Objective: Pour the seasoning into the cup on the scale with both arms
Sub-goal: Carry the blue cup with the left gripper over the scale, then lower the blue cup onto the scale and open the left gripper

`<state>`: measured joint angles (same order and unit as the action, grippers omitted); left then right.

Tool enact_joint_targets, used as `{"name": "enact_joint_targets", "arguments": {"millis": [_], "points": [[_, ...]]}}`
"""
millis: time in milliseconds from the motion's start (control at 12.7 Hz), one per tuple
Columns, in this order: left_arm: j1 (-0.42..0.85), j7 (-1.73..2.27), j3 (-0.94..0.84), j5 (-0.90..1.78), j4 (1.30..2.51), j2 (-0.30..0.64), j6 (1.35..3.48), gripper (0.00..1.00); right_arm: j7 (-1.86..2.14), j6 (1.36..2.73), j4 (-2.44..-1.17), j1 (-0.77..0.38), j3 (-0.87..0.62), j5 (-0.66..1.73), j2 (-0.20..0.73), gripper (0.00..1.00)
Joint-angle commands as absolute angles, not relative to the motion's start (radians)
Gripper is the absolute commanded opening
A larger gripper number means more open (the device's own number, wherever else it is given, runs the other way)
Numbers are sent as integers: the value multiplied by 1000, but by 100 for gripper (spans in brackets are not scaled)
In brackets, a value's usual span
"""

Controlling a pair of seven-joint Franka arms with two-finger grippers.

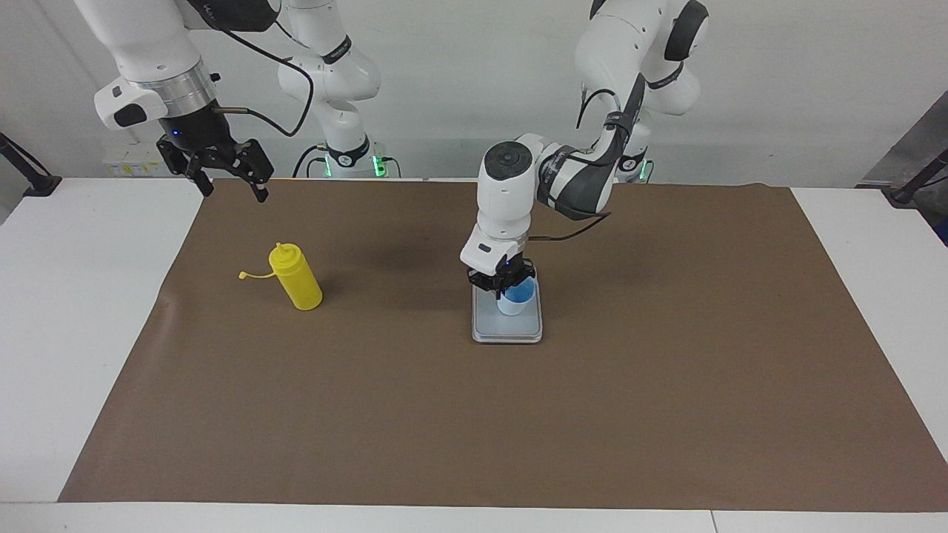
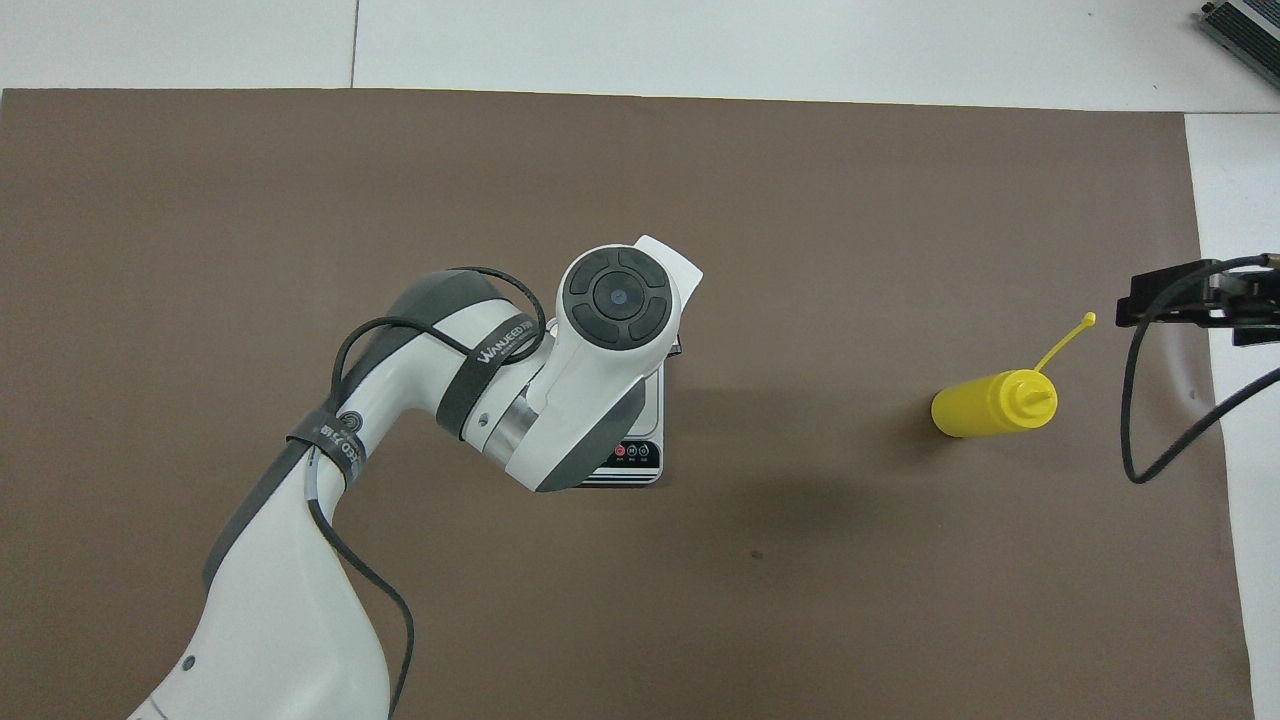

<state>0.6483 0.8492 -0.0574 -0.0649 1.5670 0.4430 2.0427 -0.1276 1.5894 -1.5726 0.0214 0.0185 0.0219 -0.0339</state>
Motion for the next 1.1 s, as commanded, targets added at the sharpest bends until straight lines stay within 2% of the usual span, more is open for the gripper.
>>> {"name": "enact_joint_targets", "arguments": {"millis": [0, 79, 158, 237, 552, 788, 1025], "points": [[667, 871, -43, -112, 1555, 463, 2025, 0, -97, 1606, -1582, 40, 11, 31, -37, 100], [667, 870, -43, -117, 1555, 463, 2025, 0, -97, 1606, -1582, 40, 11, 31, -37, 100], [667, 868, -43, -118, 1555, 463, 2023, 16, -97, 1605, -1582, 40, 11, 31, -37, 100], [667, 867, -43, -123, 1554, 463, 2023, 28, -97, 1605, -1583, 40, 11, 31, -38, 100], [669, 865, -43, -133, 1546, 465, 2008, 35, -95, 1605, -1608, 38, 11, 31, -49, 100], [669, 864, -43, -132, 1528, 468, 1950, 35, -95, 1603, -1632, 44, 12, 31, -63, 100], [670, 862, -46, -132, 1459, 489, 1899, 35, -97, 1608, -1695, 48, 14, 31, -93, 100]]}}
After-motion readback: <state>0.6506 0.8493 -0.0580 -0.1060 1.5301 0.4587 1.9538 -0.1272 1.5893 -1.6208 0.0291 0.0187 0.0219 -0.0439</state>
